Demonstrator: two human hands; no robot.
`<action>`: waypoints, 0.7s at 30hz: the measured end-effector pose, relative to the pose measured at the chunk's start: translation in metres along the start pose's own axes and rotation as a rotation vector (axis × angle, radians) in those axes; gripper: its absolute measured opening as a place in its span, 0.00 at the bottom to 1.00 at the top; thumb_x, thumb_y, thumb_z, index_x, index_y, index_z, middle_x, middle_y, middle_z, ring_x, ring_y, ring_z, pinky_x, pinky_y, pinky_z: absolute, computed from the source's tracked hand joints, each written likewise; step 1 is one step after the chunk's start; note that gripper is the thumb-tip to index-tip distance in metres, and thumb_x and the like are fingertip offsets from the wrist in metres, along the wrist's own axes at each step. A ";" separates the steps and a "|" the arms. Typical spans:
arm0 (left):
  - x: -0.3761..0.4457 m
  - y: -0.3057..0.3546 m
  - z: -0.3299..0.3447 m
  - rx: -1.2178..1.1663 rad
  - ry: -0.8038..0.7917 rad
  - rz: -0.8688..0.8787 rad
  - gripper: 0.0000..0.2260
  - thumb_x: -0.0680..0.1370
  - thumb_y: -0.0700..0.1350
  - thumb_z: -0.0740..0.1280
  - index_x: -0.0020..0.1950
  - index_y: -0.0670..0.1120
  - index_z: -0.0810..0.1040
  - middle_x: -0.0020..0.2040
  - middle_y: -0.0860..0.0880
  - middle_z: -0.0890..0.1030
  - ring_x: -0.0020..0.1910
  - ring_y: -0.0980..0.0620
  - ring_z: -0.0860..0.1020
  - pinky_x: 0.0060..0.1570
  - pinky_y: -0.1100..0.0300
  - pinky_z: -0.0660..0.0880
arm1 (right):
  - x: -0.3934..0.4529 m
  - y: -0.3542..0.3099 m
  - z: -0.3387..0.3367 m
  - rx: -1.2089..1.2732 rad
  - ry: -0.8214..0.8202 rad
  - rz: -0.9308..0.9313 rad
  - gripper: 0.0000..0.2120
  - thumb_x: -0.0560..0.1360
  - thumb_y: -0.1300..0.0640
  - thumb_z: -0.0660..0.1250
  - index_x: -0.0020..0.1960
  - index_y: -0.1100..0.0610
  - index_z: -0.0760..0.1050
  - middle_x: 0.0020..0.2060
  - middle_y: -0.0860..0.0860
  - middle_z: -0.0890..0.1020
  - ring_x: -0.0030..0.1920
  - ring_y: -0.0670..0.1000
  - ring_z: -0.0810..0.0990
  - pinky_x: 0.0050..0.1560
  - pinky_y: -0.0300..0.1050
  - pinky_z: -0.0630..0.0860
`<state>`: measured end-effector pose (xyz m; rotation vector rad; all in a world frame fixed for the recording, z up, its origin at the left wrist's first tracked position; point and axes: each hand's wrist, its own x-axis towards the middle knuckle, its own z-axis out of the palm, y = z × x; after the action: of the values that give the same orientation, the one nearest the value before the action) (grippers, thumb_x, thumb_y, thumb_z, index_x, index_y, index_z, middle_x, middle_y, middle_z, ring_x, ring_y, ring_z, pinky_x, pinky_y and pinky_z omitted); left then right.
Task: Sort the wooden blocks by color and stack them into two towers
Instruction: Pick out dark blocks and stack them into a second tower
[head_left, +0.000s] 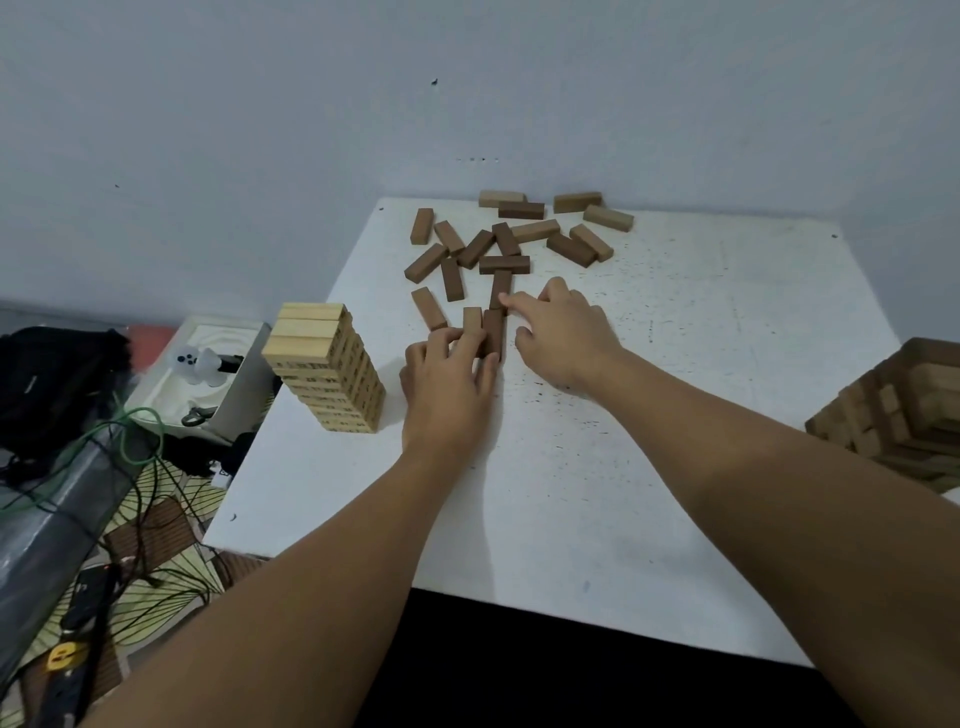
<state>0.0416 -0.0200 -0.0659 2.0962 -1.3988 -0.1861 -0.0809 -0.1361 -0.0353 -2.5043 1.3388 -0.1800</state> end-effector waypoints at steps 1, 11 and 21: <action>0.000 0.000 0.000 -0.003 0.000 0.000 0.11 0.85 0.51 0.62 0.65 0.55 0.78 0.67 0.53 0.73 0.68 0.48 0.65 0.68 0.50 0.64 | -0.003 0.004 0.002 0.011 0.040 0.001 0.23 0.83 0.52 0.57 0.77 0.41 0.66 0.61 0.53 0.70 0.61 0.55 0.71 0.63 0.54 0.69; -0.001 0.000 -0.001 0.027 -0.017 0.015 0.16 0.85 0.53 0.61 0.72 0.60 0.77 0.69 0.53 0.73 0.69 0.48 0.63 0.69 0.51 0.63 | -0.003 0.010 -0.008 -0.123 0.017 -0.041 0.31 0.84 0.49 0.57 0.83 0.38 0.47 0.63 0.54 0.66 0.59 0.56 0.70 0.63 0.56 0.71; 0.001 -0.003 0.002 -0.002 -0.010 -0.004 0.15 0.85 0.54 0.63 0.70 0.59 0.79 0.67 0.54 0.74 0.68 0.50 0.64 0.69 0.50 0.64 | 0.007 0.020 -0.009 -0.201 0.188 0.023 0.10 0.83 0.48 0.62 0.63 0.48 0.76 0.59 0.50 0.77 0.62 0.56 0.72 0.62 0.56 0.68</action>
<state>0.0442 -0.0210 -0.0689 2.0993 -1.4002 -0.1993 -0.0950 -0.1537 -0.0331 -2.6920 1.5268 -0.2957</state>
